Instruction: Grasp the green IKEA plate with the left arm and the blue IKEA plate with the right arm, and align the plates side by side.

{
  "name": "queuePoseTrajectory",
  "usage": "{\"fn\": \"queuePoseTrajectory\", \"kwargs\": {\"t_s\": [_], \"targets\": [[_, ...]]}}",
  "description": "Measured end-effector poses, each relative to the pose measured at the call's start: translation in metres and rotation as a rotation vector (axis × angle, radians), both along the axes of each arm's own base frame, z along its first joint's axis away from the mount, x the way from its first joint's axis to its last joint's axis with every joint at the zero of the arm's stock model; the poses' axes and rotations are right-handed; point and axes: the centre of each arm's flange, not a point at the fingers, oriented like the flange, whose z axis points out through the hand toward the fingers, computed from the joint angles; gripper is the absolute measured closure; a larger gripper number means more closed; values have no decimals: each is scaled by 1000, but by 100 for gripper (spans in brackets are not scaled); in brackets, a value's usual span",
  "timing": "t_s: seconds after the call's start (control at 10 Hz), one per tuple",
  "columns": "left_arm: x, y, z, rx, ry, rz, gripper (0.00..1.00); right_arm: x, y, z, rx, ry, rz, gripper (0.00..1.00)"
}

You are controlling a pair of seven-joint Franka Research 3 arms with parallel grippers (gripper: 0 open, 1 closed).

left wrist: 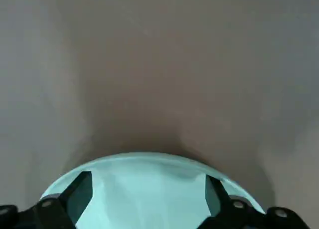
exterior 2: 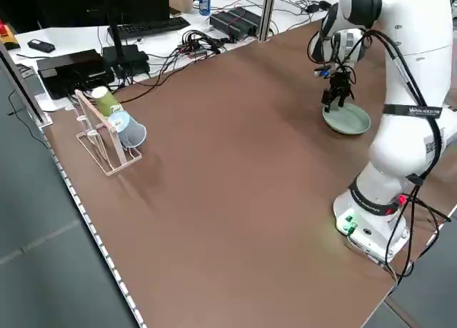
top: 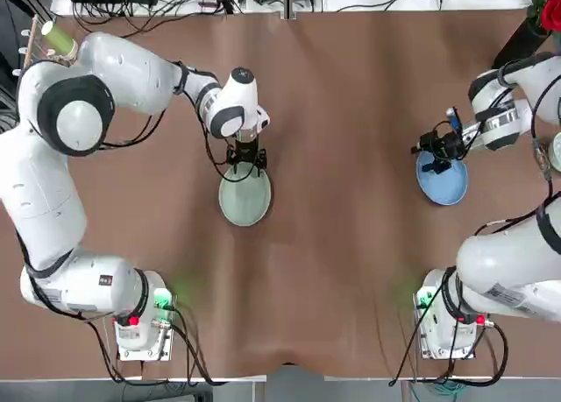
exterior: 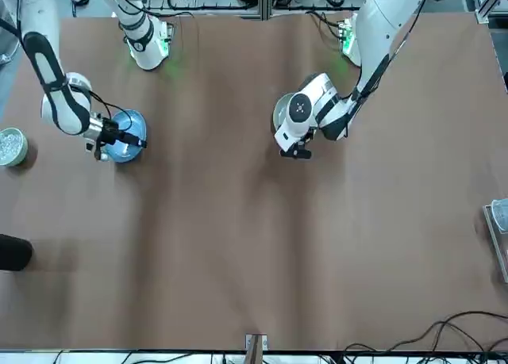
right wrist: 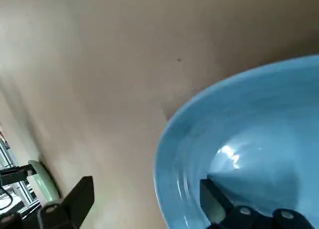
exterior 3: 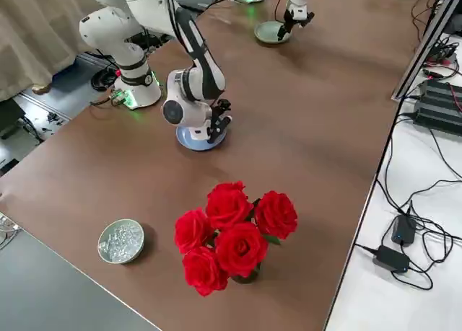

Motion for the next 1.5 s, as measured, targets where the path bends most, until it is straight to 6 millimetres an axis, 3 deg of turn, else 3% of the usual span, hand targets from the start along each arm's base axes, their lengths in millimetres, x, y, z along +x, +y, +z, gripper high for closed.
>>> {"fn": "queuePoseTrajectory", "kwargs": {"t_s": [0.2, 0.9, 1.5], "targets": [[10, 2, 0, -3, -7, 13, 0, 7, 17, -1, 23, -5, -27, 4], [39, -4, 6, -32, -41, 36, 0, 29, 115, -3, 106, -18, -69, 4], [77, -2, 8, -60, -71, 86, 0, 70, 192, -2, 144, -75, -138, 4]]}}
